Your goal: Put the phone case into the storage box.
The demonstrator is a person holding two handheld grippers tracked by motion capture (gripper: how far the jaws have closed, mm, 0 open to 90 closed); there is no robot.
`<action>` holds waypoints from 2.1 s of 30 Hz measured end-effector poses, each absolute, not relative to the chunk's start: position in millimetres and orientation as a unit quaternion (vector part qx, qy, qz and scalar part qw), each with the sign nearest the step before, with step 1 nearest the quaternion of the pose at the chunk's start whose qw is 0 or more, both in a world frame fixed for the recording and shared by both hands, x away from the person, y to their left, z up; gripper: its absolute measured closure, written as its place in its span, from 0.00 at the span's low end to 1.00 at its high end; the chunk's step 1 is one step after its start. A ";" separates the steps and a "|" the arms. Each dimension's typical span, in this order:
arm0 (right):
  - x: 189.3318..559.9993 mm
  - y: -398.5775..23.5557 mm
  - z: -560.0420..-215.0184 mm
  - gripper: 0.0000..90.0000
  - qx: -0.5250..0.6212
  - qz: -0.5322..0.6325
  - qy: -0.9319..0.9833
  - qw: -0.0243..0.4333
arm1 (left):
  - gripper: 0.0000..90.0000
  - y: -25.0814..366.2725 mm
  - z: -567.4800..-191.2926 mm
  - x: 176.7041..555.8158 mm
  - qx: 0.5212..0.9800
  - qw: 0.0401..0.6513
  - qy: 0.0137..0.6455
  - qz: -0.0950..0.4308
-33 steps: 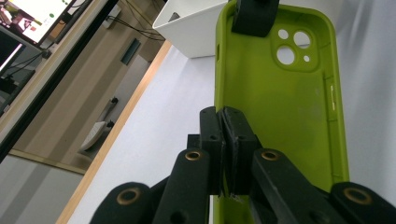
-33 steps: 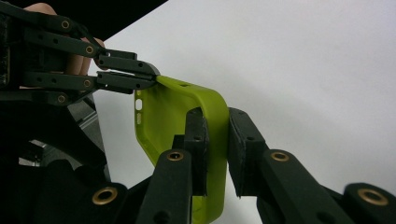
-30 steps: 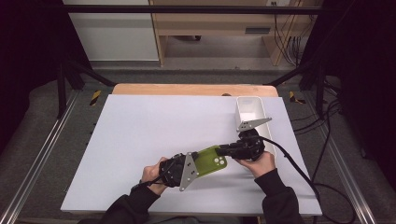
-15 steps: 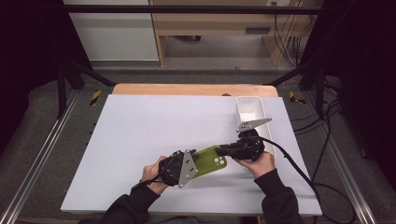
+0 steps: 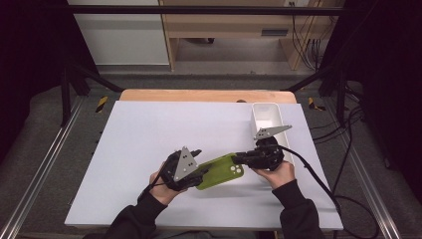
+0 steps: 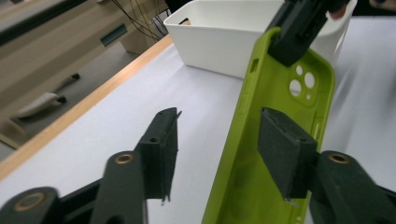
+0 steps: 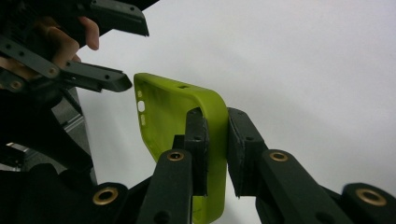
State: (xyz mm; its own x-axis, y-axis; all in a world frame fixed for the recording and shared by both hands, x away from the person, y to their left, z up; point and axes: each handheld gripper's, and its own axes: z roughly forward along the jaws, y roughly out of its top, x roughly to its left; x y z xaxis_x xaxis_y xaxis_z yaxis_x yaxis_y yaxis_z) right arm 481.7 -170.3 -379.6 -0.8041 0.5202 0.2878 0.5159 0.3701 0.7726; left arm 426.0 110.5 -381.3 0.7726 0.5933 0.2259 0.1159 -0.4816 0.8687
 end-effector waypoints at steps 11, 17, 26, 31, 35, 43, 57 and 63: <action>479.7 -175.7 -373.7 0.89 0.306 0.469 0.828 0.025 | 0.20 131.2 -380.2 440.0 0.779 0.507 0.287 0.234; 477.4 -181.1 -368.0 0.89 0.305 0.471 0.827 0.037 | 0.14 143.3 -382.4 446.1 0.764 0.520 0.315 0.216; 473.6 -189.7 -359.0 0.89 0.303 0.474 0.825 0.058 | 0.07 158.3 -384.7 448.7 0.746 0.540 0.329 0.209; 472.0 -192.8 -355.0 0.89 0.301 0.475 0.824 0.069 | 0.05 168.0 -387.1 449.1 0.739 0.546 0.333 0.213; 470.4 -195.6 -350.0 0.89 0.298 0.475 0.824 0.079 | 0.05 177.9 -388.8 449.8 0.732 0.551 0.340 0.214; 468.0 -199.3 -340.1 0.89 0.294 0.471 0.826 0.095 | 0.04 194.8 -395.5 450.5 0.725 0.552 0.348 0.221; 465.1 -203.3 -322.1 0.89 0.285 0.463 0.829 0.128 | 0.04 219.6 -410.5 451.4 0.718 0.550 0.360 0.230; 464.0 -203.9 -311.2 0.89 0.279 0.456 0.832 0.146 | 0.04 227.4 -417.3 450.1 0.718 0.549 0.361 0.232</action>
State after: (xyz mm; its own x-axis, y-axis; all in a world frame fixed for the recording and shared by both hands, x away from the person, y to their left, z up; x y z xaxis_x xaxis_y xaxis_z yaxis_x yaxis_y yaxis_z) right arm 464.0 -203.9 -311.2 -0.8013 0.5981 0.0116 0.3314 0.4276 0.8410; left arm 450.1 227.4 -417.3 0.6323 0.7722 -0.0631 0.2630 -0.1372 0.9550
